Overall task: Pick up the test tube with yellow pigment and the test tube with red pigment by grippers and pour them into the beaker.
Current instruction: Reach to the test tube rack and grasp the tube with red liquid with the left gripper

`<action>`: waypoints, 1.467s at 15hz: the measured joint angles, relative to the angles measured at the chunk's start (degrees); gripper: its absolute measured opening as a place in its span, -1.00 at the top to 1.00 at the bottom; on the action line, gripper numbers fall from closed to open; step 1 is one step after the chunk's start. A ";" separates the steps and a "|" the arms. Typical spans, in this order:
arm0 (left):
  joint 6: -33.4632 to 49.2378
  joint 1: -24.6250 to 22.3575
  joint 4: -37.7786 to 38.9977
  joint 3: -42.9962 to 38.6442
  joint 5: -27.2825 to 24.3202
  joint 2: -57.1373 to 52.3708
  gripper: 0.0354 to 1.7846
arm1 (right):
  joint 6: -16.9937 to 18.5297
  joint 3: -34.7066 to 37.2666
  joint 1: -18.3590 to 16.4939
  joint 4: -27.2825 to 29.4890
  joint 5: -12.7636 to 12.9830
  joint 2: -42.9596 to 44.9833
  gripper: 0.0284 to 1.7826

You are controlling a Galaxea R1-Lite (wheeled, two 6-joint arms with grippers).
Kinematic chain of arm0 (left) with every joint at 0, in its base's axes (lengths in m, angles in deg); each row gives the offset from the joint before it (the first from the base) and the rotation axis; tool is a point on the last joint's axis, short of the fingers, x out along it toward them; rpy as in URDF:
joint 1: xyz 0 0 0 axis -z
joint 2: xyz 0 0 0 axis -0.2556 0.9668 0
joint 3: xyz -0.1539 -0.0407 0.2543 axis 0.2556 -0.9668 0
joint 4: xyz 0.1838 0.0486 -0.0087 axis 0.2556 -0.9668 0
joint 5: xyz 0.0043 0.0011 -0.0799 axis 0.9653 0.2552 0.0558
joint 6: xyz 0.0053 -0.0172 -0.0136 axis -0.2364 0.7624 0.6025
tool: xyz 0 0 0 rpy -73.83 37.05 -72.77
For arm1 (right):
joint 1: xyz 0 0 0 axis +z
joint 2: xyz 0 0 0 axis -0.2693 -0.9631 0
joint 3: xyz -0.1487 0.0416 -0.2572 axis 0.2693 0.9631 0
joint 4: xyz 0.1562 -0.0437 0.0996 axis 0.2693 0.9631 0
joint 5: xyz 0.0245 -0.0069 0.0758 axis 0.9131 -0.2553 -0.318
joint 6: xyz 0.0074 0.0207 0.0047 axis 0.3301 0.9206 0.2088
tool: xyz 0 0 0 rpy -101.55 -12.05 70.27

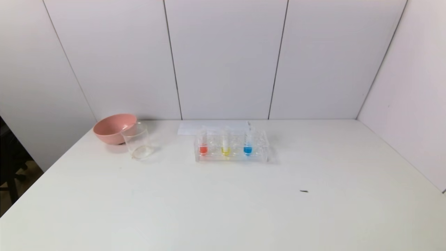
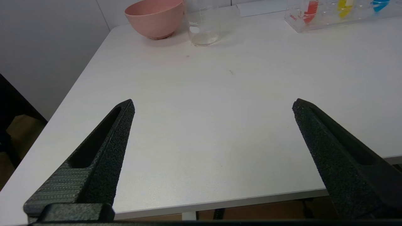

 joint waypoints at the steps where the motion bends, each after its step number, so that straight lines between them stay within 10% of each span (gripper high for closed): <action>1: 0.00 0.00 0.00 0.00 0.02 0.00 -0.98 | 0.00 -0.02 0.00 0.00 -0.02 0.00 -0.91; 22: -0.88 0.00 -10.83 15.85 -3.58 0.39 -0.98 | 0.00 -0.02 0.00 0.00 -0.02 0.00 -0.91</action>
